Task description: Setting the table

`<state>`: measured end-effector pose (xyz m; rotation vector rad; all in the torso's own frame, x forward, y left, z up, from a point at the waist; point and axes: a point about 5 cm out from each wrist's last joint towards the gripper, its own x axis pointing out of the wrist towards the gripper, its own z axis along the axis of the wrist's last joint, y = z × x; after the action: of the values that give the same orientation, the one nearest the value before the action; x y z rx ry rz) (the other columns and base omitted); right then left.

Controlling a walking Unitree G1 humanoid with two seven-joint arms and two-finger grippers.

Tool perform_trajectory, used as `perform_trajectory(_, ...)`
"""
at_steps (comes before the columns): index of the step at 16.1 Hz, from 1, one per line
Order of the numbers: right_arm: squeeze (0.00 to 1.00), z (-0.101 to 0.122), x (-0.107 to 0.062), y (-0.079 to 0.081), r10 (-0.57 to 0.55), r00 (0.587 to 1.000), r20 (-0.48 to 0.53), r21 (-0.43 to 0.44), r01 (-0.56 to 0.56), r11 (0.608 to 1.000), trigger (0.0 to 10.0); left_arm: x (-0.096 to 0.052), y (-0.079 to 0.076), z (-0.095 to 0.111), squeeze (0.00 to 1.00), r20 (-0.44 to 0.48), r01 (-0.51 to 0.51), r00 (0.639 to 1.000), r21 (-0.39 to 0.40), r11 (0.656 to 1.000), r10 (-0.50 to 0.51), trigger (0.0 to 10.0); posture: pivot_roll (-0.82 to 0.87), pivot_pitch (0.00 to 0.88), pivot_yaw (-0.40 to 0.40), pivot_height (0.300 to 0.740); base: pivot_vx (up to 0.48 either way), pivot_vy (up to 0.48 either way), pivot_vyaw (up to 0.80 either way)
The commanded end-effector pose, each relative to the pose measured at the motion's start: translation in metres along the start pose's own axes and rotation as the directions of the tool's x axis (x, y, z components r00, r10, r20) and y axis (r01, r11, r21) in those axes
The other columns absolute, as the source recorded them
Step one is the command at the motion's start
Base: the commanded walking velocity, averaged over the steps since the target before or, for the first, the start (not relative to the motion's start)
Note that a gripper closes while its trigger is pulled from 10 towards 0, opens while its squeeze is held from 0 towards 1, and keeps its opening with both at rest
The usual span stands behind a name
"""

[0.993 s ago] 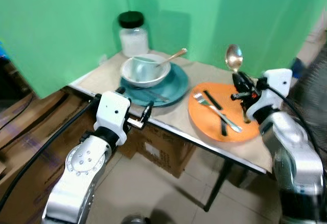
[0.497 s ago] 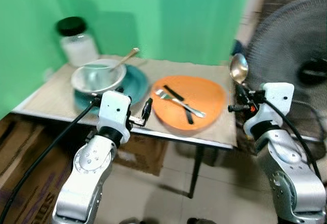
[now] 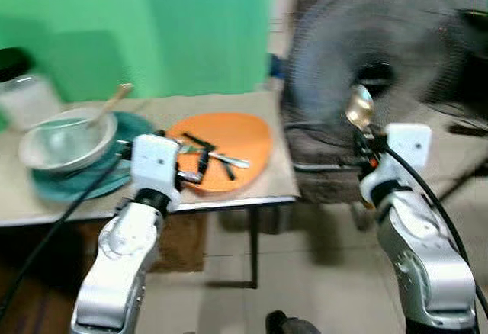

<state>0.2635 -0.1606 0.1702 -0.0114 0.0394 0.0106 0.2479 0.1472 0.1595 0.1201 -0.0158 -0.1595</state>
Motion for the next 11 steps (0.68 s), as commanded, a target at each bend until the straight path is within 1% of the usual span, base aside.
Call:
perform_trajectory(1,0.00,0.000,0.002,0.001,0.005,1.000,-0.005,-0.007,-0.005,1.000,10.0,-0.001,0.003,0.001,0.00,0.027,-0.032,0.999,0.010,0.999,0.032,10.0,0.07,0.000,0.028,0.740,0.000,0.000,-0.80)
perform_trajectory(3,0.00,-0.004,0.002,0.001,-0.007,1.000,-0.027,-0.012,0.006,1.000,10.0,0.001,0.004,0.000,0.00,0.014,-0.036,0.999,0.037,0.999,0.035,10.0,0.07,0.000,0.017,0.740,0.000,0.000,-0.80)
perform_trajectory(5,0.00,-0.003,0.004,0.004,0.009,0.999,-0.038,-0.003,-0.010,1.000,10.0,0.003,0.005,0.003,0.00,0.029,-0.048,0.998,0.047,0.998,0.047,10.0,0.07,0.000,0.019,0.740,0.000,0.000,-0.80)
perform_trajectory(6,0.00,-0.005,0.004,0.006,0.021,0.999,-0.047,-0.017,-0.022,1.000,10.0,0.003,0.004,0.001,0.00,0.031,-0.051,0.998,0.064,0.997,0.049,10.0,0.07,0.000,0.019,0.740,0.000,0.000,-0.80)
perform_trajectory(8,0.00,-0.007,0.003,0.005,0.016,0.998,-0.055,-0.023,-0.017,1.000,10.0,0.001,0.002,-0.003,0.00,0.022,-0.047,0.999,0.061,0.997,0.046,10.0,0.07,0.000,0.020,0.740,0.000,0.000,-0.80)
perform_trajectory(11,0.00,-0.010,0.001,0.002,-0.007,0.997,-0.079,-0.008,0.006,1.000,10.0,0.003,0.002,0.000,0.00,0.040,-0.040,0.999,0.071,0.997,0.037,10.0,0.07,0.000,0.028,0.740,0.000,0.000,-0.80)
